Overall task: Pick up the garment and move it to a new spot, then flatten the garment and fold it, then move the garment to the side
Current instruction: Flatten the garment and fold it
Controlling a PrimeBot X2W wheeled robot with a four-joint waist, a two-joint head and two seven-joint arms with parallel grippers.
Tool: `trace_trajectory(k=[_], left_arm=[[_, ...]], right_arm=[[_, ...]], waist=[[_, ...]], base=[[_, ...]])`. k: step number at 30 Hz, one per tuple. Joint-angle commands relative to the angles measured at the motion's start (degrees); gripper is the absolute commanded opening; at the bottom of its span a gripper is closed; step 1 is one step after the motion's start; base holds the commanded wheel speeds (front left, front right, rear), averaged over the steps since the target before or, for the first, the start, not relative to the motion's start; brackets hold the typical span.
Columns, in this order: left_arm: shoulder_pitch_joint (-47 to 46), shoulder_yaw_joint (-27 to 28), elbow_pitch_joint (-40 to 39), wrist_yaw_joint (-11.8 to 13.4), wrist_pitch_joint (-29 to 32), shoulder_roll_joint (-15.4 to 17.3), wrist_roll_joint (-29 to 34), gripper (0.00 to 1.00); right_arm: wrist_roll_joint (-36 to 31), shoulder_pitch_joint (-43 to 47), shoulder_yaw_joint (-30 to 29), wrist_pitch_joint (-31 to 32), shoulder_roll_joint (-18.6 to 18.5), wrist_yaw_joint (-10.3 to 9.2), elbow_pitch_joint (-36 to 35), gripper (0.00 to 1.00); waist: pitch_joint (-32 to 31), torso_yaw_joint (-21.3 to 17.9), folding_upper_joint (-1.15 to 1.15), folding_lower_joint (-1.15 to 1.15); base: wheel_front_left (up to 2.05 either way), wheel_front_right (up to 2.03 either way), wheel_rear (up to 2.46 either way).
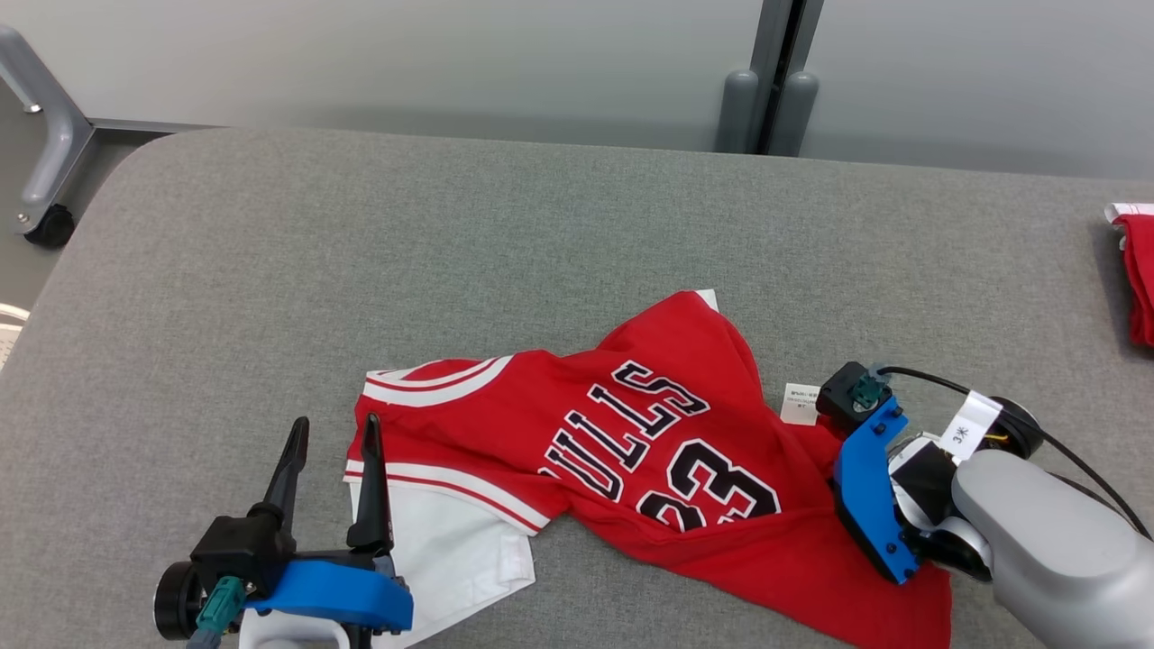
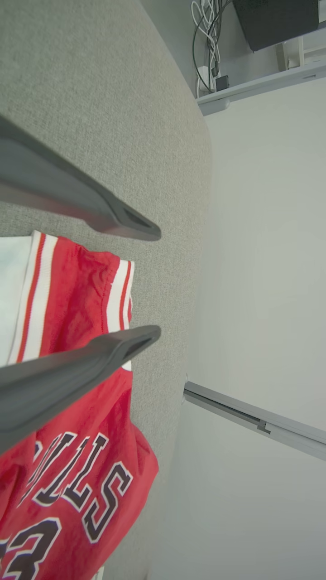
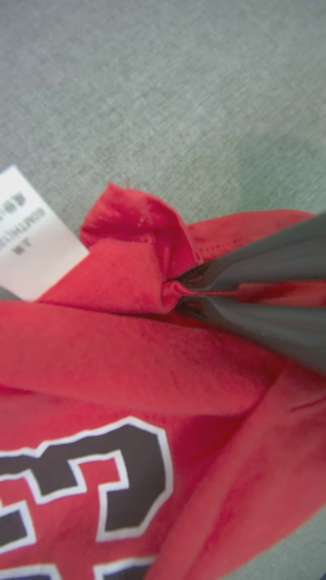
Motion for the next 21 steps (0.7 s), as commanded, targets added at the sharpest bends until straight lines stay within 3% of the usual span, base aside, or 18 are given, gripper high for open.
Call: trace_trajectory(k=[1,10,21], left_arm=[[-0.98,-0.16,0.06,0.27,-0.15,-0.04,-0.17,1.00],[-0.75,0.43,0.04,0.13,-0.15,-0.05,-0.01,1.00],[-2.26,0.11,-0.12,-0.19,-0.15,-0.04,0.01,1.00]], right_arm=[[0.05,0.70,0.59,-1.09,-0.63,-0.11,2.46,0.00],[-1.35,-7.53,-6.87,-14.85,1.17,-0.03,7.60,0.00],[-5.11,-17.38,-14.52,-27.31,5.87,-0.03,19.86,0.00]], waist=[[0.06,0.11,0.01,0.01],[0.12,0.27,0.01,0.01],[1.31,1.35,0.01,0.01]], base=[[0.00,0.00,0.00],[0.00,0.00,0.00],[0.00,0.00,0.00]])
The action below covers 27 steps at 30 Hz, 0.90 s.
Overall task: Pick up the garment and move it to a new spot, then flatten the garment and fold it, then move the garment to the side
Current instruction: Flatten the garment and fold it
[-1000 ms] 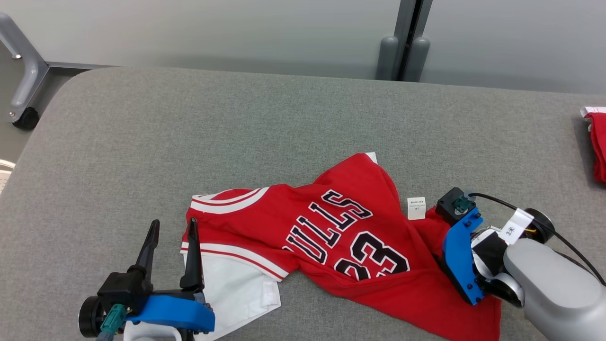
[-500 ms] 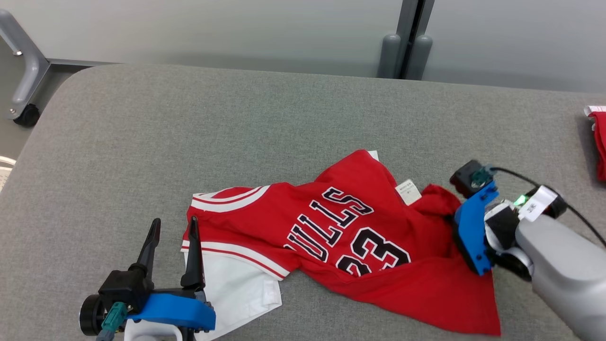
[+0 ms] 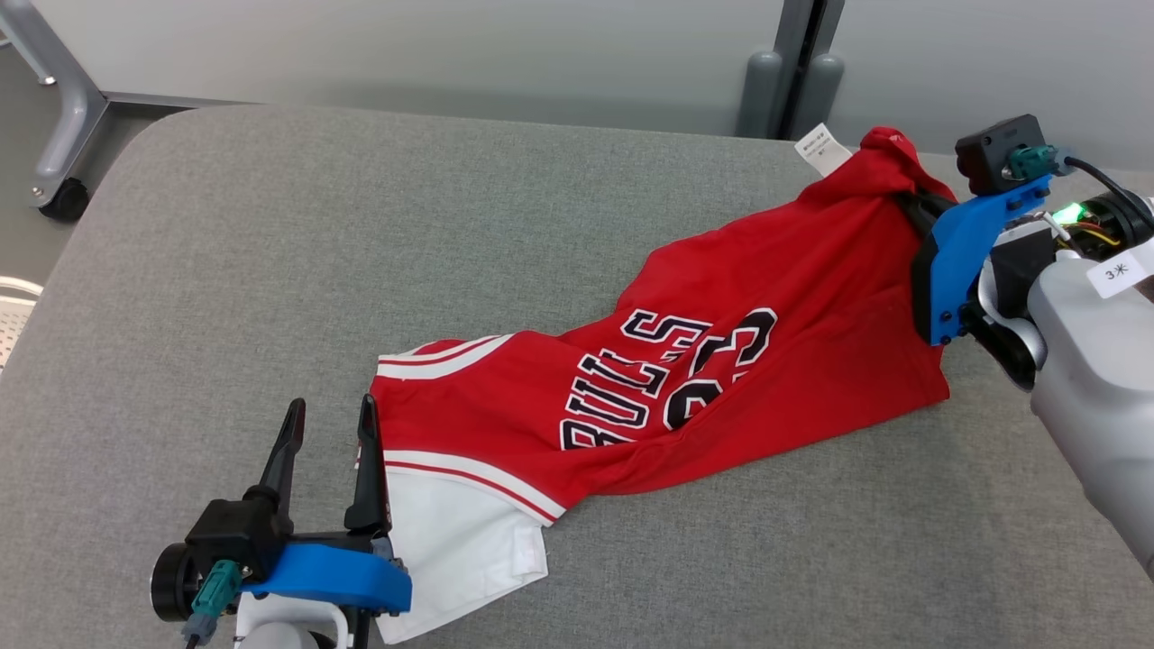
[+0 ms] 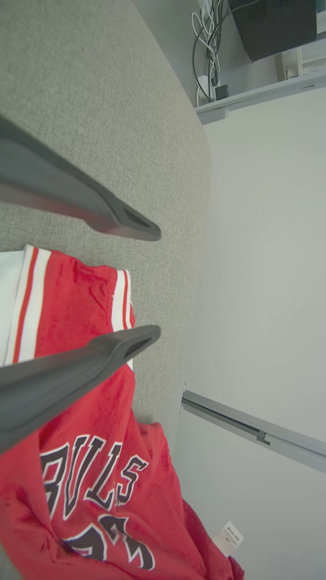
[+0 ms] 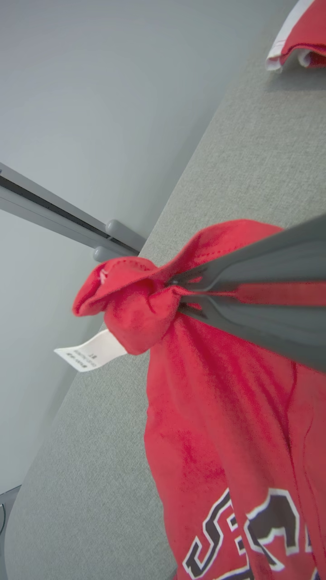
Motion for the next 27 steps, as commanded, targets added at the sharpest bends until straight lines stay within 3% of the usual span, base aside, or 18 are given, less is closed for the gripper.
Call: trace_trajectory(k=[1,5,6,7,17,24,27], left_arm=[[-0.99,-0.28,-0.10,0.01,-0.15,-0.04,-0.17,1.00],[-1.34,-0.85,0.06,0.30,-0.15,-0.03,-0.76,1.00],[-1.38,-1.04,0.05,0.40,-0.15,-0.04,-0.95,1.00],[-1.40,-1.24,0.04,0.58,-0.15,-0.03,-1.01,1.00],[0.73,0.43,-0.15,0.92,-0.15,-0.03,-0.28,1.00],[2.75,2.62,-0.82,0.28,-0.15,-0.06,1.32,1.00],[3.45,3.50,-1.27,0.24,-0.15,-0.02,1.81,1.00]], right_arm=[[-0.72,-0.85,-0.29,-0.81,0.95,-0.01,1.10,0.00],[-1.83,-2.52,-1.05,-3.88,3.42,-0.01,5.93,0.00],[-1.94,-2.65,-1.12,-4.53,4.01,-0.01,6.81,0.23],[-1.91,-2.68,-1.24,-5.09,4.54,-0.01,7.76,1.00],[0.48,2.16,-0.38,-13.93,5.68,-0.01,8.87,1.00],[2.81,8.96,-1.70,-18.65,3.42,-0.01,2.36,1.00],[2.29,12.75,-5.44,-18.87,1.81,-0.01,-3.74,1.00]], waist=[[0.32,0.29,-0.01,-0.01],[0.86,0.84,-0.01,-0.01],[0.94,0.90,-0.01,-0.01],[1.00,0.95,-0.01,-0.01],[-1.57,-2.10,-0.01,-0.01],[-4.12,-6.12,-0.01,-0.01],[-4.97,-7.67,-0.01,-0.01]], base=[[0.00,0.00,0.00],[0.00,0.00,0.00],[0.00,0.00,0.00],[0.00,0.00,0.00],[0.00,0.00,0.00],[0.00,0.00,0.00],[0.00,0.00,0.00]])
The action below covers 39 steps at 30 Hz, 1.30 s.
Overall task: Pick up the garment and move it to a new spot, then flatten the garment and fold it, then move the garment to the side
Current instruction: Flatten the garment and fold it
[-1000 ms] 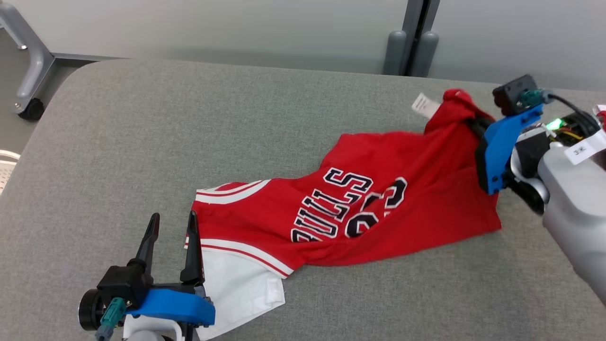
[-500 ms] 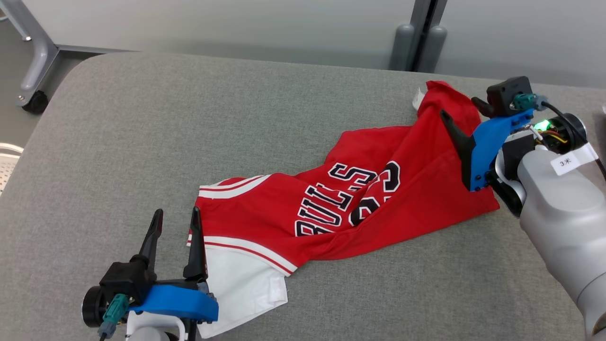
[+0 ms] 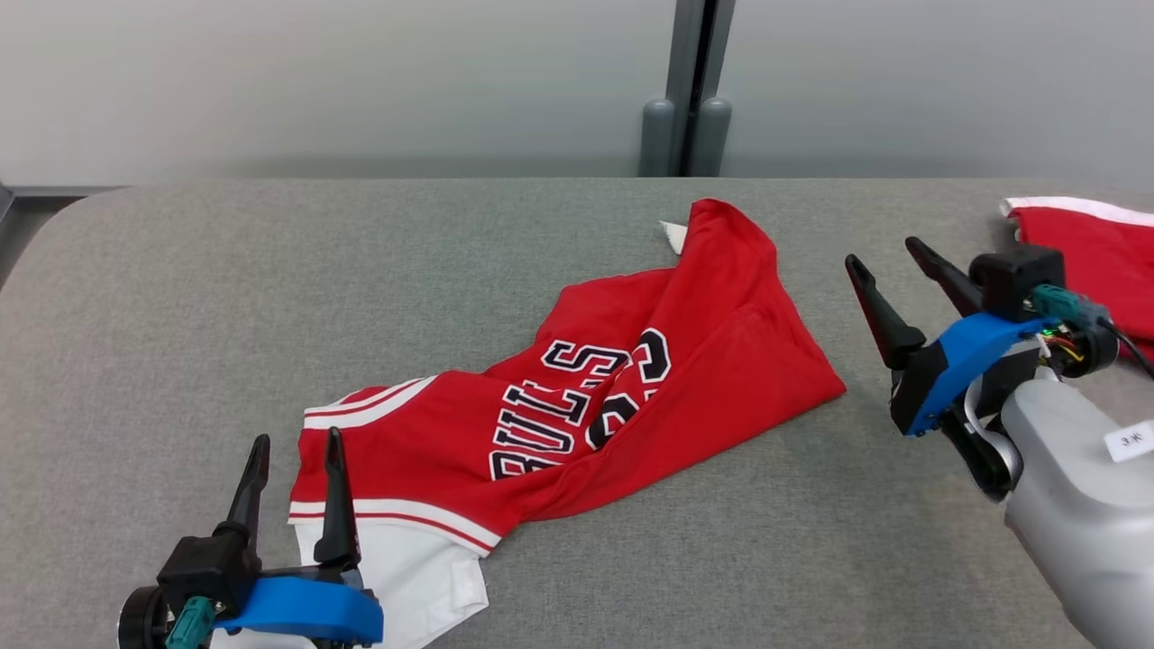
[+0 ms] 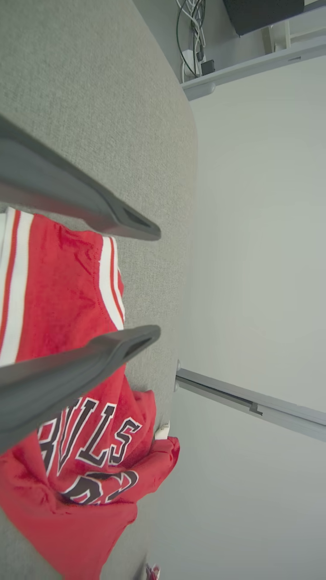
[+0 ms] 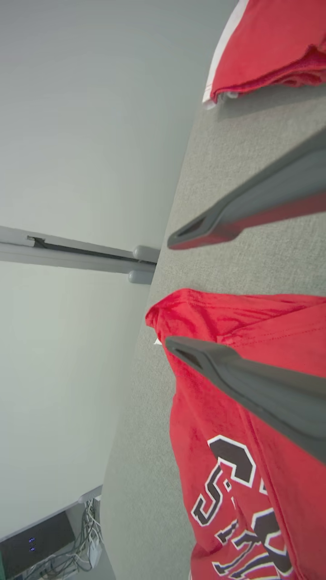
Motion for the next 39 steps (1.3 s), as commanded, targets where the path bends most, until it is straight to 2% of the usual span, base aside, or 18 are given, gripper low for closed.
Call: trace_trajectory(k=[1,5,8,13,19,24,29,35,39], left_arm=[[0.62,0.51,-0.41,-0.09,-0.15,0.04,0.31,1.00],[1.64,1.44,-0.85,-0.29,-0.15,0.02,0.87,1.00],[2.49,2.12,-1.00,-0.44,-0.15,0.01,1.17,1.00],[3.54,2.34,-1.05,-0.49,-0.15,0.01,1.95,1.00],[4.51,2.10,-1.33,-0.22,-0.15,0.02,2.41,1.00],[4.80,2.29,-1.31,-0.16,-0.15,0.02,2.49,1.00],[4.54,2.13,-1.27,-0.11,-0.15,0.01,2.73,1.00],[3.16,1.35,-1.64,0.30,-0.15,0.01,2.49,1.00],[2.22,0.44,-1.50,0.23,-0.15,0.01,2.20,1.00]], right_arm=[[-0.62,2.62,-1.99,-0.34,-0.77,-0.01,-2.57,1.00],[-4.20,11.05,-9.83,-0.34,-1.15,-0.01,-11.74,1.00],[-7.61,18.26,-16.34,-0.34,0.31,0.00,-18.31,1.00],[-14.33,30.12,-25.81,-0.34,3.87,0.00,-28.04,1.00],[-20.01,41.36,-32.85,-0.36,8.98,0.00,-36.21,1.00],[-22.41,45.80,-34.27,-0.35,11.63,0.00,-38.77,1.00],[-23.39,45.60,-33.84,-0.08,11.89,0.00,-38.75,1.00],[-23.44,40.70,-31.70,2.24,9.91,0.00,-38.65,1.00],[-22.89,34.42,-28.94,5.35,7.58,0.00,-38.13,1.00]], waist=[[-1.15,-1.42,-0.01,0.00],[-1.98,-2.85,-0.01,0.00],[-2.59,-3.67,-0.01,0.00],[-3.73,-4.07,-0.01,0.00],[-4.61,-3.67,-0.01,0.00],[-4.92,-3.53,-0.01,0.00],[-4.72,-3.11,-0.01,0.00],[-3.36,-1.90,-0.01,0.00],[-1.82,-0.61,-0.01,0.00]], base=[[0.00,0.00,0.00],[0.00,0.00,0.00],[0.00,0.00,0.00],[0.00,0.00,0.00],[0.00,0.00,0.00],[0.00,0.00,0.00],[0.00,0.00,0.00],[0.00,0.00,0.00],[0.00,0.00,0.00]])
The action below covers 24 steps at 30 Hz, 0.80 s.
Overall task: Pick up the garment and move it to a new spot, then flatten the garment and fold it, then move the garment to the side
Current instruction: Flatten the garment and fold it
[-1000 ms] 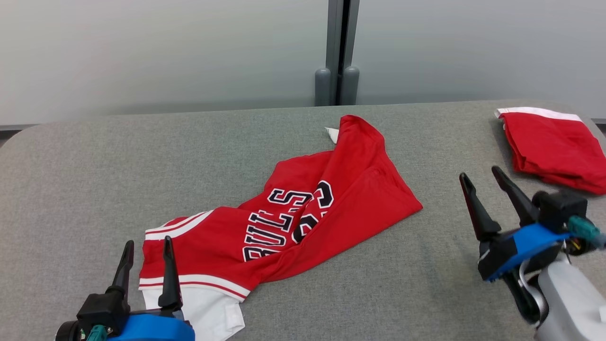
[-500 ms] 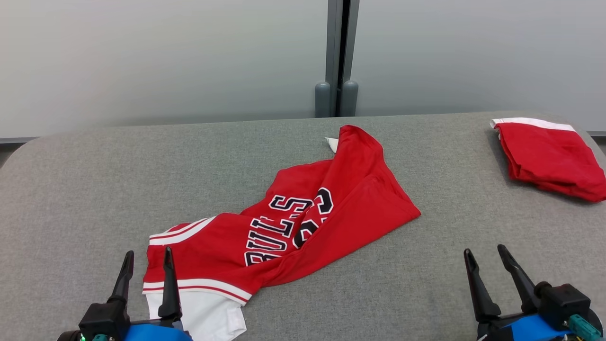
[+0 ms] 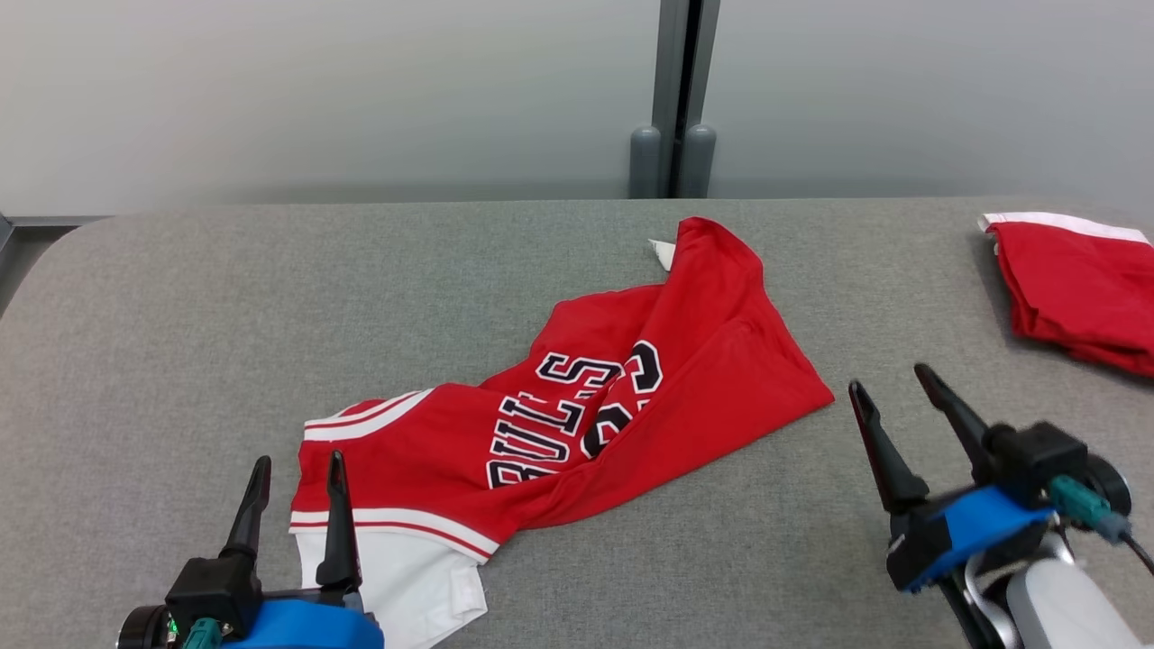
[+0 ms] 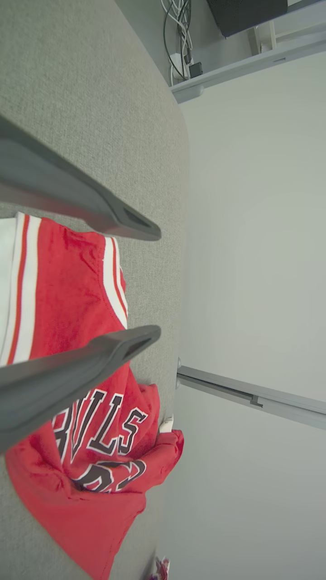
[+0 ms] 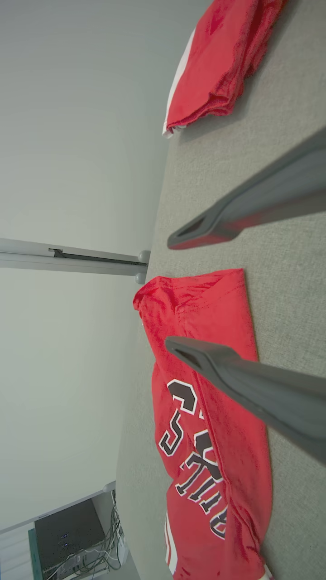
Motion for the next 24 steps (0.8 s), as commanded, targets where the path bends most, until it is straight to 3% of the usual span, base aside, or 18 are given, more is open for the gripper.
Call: trace_trajectory(k=[1,10,24], left_arm=[[-1.32,-0.37,0.13,0.08,-0.15,-0.02,-0.27,1.00],[-4.92,-2.72,0.81,0.34,-0.15,-0.01,-1.74,1.00],[-7.67,-5.97,0.79,0.87,-0.15,-0.03,-3.85,1.00]], right_arm=[[0.42,-3.48,1.16,1.59,-1.08,0.01,0.42,1.00],[5.34,-20.89,8.95,15.73,-7.46,0.01,8.96,1.00],[10.48,-29.70,17.14,22.91,-11.84,0.01,22.31,1.00]], waist=[[1.16,1.03,0.00,0.00],[5.44,5.88,0.00,0.00],[10.22,10.58,0.00,0.00]], base=[[0.00,0.00,0.00],[0.00,0.00,0.00],[0.00,0.00,0.00]])
